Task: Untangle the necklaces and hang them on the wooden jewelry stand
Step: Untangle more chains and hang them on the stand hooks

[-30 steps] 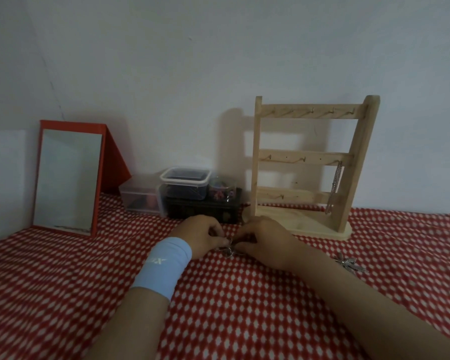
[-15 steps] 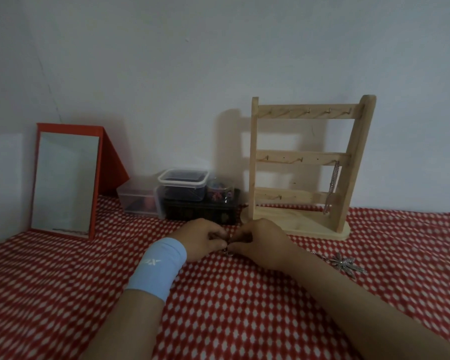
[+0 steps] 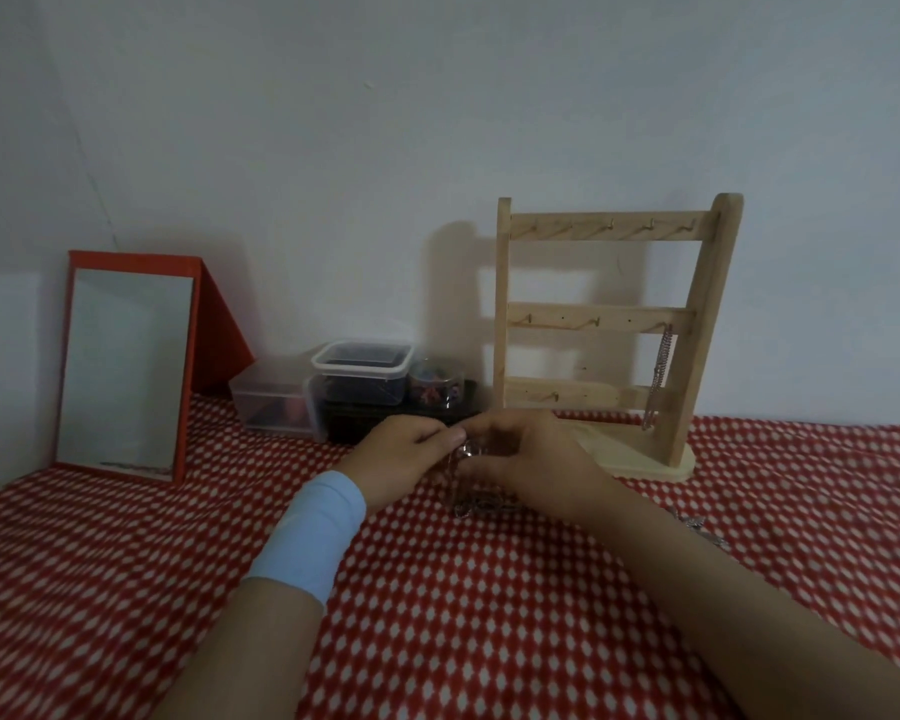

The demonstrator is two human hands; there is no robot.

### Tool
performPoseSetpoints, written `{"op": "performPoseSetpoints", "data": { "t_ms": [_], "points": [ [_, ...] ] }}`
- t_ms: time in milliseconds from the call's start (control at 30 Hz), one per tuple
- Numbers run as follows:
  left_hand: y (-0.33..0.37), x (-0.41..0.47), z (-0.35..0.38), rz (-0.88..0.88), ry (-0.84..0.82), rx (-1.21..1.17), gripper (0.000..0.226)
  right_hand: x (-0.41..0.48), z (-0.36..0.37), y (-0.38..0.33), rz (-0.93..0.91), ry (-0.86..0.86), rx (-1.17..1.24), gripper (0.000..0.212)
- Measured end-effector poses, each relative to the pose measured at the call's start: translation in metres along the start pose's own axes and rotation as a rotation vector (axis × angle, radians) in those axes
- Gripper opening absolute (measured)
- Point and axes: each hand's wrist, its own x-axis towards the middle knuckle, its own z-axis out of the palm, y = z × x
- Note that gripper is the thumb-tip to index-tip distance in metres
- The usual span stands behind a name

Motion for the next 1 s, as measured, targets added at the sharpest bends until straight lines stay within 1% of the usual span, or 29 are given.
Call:
{"op": "performPoseSetpoints", "data": {
  "t_ms": [100,233,300,333,367,400,500,533,567,600,667,700,733,767,800,833,900,933,967,1000],
  "points": [
    [0.007,-0.001,-0.002,-0.011,0.057,-0.082,0.034,0.000,-0.004,-0.009,0.047,0.073,0.181,0.023],
    [0.005,-0.004,-0.006,-0.056,0.000,-0.326,0.028,0.001,-0.014,-0.013,0.180,0.115,0.512,0.014],
    [0.000,-0.003,-0.007,-0.108,0.006,-0.442,0.032,0.004,-0.019,-0.012,0.191,0.152,0.637,0.013],
    [-0.002,-0.001,-0.008,-0.133,0.019,-0.443,0.034,0.006,-0.022,-0.013,0.190,0.180,0.695,0.012],
    [-0.004,0.000,-0.008,-0.162,0.034,-0.395,0.035,0.007,-0.026,-0.014,0.188,0.210,0.759,0.011],
    [-0.006,0.001,-0.010,-0.201,0.048,-0.281,0.035,0.008,-0.029,-0.015,0.191,0.229,0.830,0.012],
    [-0.015,0.001,-0.020,-0.336,0.050,0.274,0.027,0.010,-0.039,-0.021,0.177,0.237,0.988,0.012],
    [-0.016,0.000,-0.022,-0.352,0.052,0.412,0.022,0.010,-0.042,-0.023,0.162,0.227,1.012,0.013],
    [-0.015,-0.001,-0.021,-0.334,0.064,0.469,0.015,0.010,-0.043,-0.025,0.147,0.213,1.022,0.014],
    [-0.011,-0.001,-0.018,-0.283,0.083,0.440,0.013,0.010,-0.044,-0.028,0.134,0.197,1.025,0.014],
    [0.001,0.001,-0.003,-0.152,0.072,0.289,0.027,0.009,-0.044,-0.035,0.097,0.166,1.027,0.013],
    [0.008,0.002,0.006,-0.095,0.048,0.267,0.034,0.009,-0.043,-0.039,0.075,0.151,1.035,0.013],
    [0.015,0.005,0.014,-0.059,0.020,0.300,0.040,0.009,-0.042,-0.042,0.056,0.137,1.041,0.013],
    [0.022,0.005,0.021,-0.020,-0.011,0.335,0.042,0.008,-0.041,-0.046,0.042,0.127,1.041,0.013],
    [0.029,0.005,0.025,0.007,-0.057,0.315,0.040,0.008,-0.040,-0.048,0.034,0.122,1.034,0.012],
    [0.036,0.004,0.028,0.032,-0.121,0.243,0.036,0.007,-0.040,-0.051,0.030,0.121,1.023,0.012],
    [0.042,0.000,0.031,0.040,-0.249,0.033,0.025,0.005,-0.042,-0.055,0.024,0.126,0.972,0.011],
    [0.043,-0.002,0.031,0.021,-0.282,-0.080,0.020,0.005,-0.044,-0.056,0.021,0.131,0.924,0.012],
    [0.044,-0.004,0.028,0.000,-0.298,-0.174,0.020,0.004,-0.047,-0.056,0.016,0.138,0.863,0.012],
    [0.044,-0.006,0.025,-0.024,-0.304,-0.247,0.025,0.003,-0.049,-0.057,0.013,0.145,0.797,0.013]
  ]
}}
